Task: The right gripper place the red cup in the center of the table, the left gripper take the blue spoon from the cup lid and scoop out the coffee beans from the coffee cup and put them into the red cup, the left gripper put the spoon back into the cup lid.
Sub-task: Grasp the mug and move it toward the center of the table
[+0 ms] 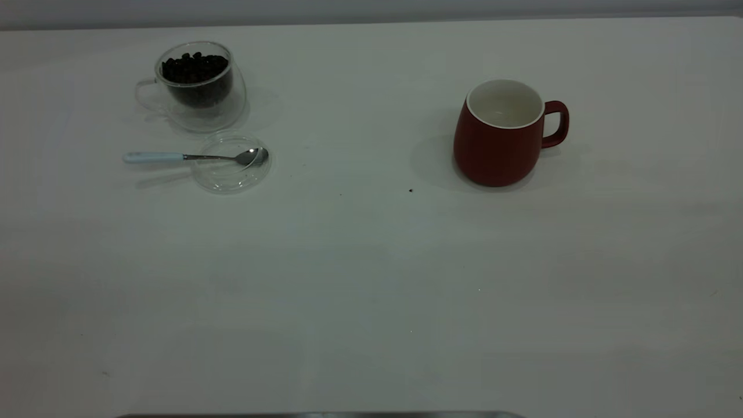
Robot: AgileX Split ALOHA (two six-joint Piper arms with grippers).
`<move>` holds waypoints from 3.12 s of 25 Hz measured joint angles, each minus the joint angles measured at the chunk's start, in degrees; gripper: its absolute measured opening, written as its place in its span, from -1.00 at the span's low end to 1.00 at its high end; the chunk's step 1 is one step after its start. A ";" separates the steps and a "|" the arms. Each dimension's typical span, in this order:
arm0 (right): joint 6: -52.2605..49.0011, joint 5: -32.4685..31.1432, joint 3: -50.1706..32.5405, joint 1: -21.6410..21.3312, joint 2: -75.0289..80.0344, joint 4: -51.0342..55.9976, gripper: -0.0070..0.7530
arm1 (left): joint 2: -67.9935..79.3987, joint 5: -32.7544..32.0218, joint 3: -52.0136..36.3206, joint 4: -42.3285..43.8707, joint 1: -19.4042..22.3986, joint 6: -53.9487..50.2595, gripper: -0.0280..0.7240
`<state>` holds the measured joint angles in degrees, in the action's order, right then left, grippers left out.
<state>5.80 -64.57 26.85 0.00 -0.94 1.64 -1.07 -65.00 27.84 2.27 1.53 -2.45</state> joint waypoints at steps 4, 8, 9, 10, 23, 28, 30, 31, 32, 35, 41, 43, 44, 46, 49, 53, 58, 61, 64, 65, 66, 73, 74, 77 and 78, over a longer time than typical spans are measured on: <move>0.00 0.00 0.00 0.00 0.00 0.00 0.53 | 0.00 0.00 0.00 0.00 0.00 0.00 0.63; 0.00 0.00 0.00 0.00 0.00 0.00 0.53 | 0.00 0.00 0.00 0.00 0.00 0.00 0.63; 0.00 0.00 0.00 0.00 0.00 0.00 0.53 | 0.00 0.00 0.00 0.00 0.00 0.00 0.63; 0.00 0.00 0.00 0.00 0.00 0.00 0.53 | 0.00 0.00 0.00 0.00 0.00 0.00 0.63; 0.00 0.00 0.00 0.00 0.00 0.00 0.53 | 0.00 0.00 0.00 0.00 0.00 0.11 0.63; 0.00 0.00 0.00 0.00 0.00 0.00 0.53 | 0.00 0.00 0.00 0.00 0.00 0.11 0.63; 0.00 0.00 0.00 0.00 0.00 0.00 0.53 | 0.00 0.00 0.00 0.00 0.00 0.11 0.63; 0.00 0.00 0.00 0.00 0.00 0.00 0.53 | 0.00 0.00 0.00 0.00 0.00 0.11 0.63; 0.00 0.00 0.00 0.00 0.00 0.00 0.53 | 0.00 0.00 0.00 0.00 0.00 0.11 0.63; 0.00 0.00 0.00 0.00 0.00 0.26 0.53 | 0.00 0.00 0.00 0.00 0.00 0.11 0.63; 0.00 0.05 0.00 0.00 0.00 4.65 0.53 | 0.00 0.00 0.00 0.00 0.00 0.11 0.63; 0.00 0.16 0.00 0.00 0.00 4.99 0.53 | 0.00 0.00 0.00 0.00 0.00 0.11 0.63; 0.00 0.18 0.36 0.00 0.27 5.03 0.53 | 0.00 0.00 0.00 0.00 0.00 0.11 0.63; -0.50 0.38 2.51 0.00 2.69 4.97 0.53 | 0.00 0.00 0.00 0.00 0.00 0.11 0.63; -0.92 0.71 7.56 0.00 10.08 4.05 0.53 | 0.00 0.00 0.00 0.00 0.00 0.06 0.63; 0.96 4.14 13.49 0.00 23.43 -1.12 0.53 | 0.00 0.00 0.00 0.00 0.00 0.06 0.63; 3.96 15.29 15.14 0.00 40.17 -7.13 0.53 | 0.00 0.00 0.00 0.00 0.00 -0.05 0.63; 9.46 21.85 15.20 0.00 50.60 -8.59 0.53 | 0.00 0.00 0.00 0.00 0.00 -0.05 0.63; 15.93 27.87 15.20 0.25 60.38 -8.41 0.53 | 0.00 0.00 0.00 0.00 0.00 -0.05 0.63; 18.20 29.82 15.20 0.53 63.11 -8.41 0.53 | 0.00 0.00 0.00 0.00 0.00 -0.05 0.63; 20.44 31.96 15.24 0.92 66.35 -8.35 0.53 | 0.00 0.00 0.00 0.00 0.00 -0.05 0.63; 31.00 41.15 15.65 5.40 85.86 -8.35 0.53 | 0.00 0.00 0.00 0.00 0.00 -0.05 0.63; 31.61 42.46 16.04 6.10 88.41 -8.35 0.53 | 0.00 0.00 0.00 0.00 0.00 -0.05 0.63; 34.03 45.87 17.88 8.01 95.20 -8.40 0.53 | 0.00 0.00 0.00 0.00 0.00 -0.05 0.63; 34.84 46.66 18.80 8.63 97.46 -8.40 0.53 | 0.00 0.00 0.00 0.00 0.00 -0.05 0.63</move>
<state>40.64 -17.91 45.65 8.63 96.52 -6.75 -1.07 -65.00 27.84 2.27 1.53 -2.51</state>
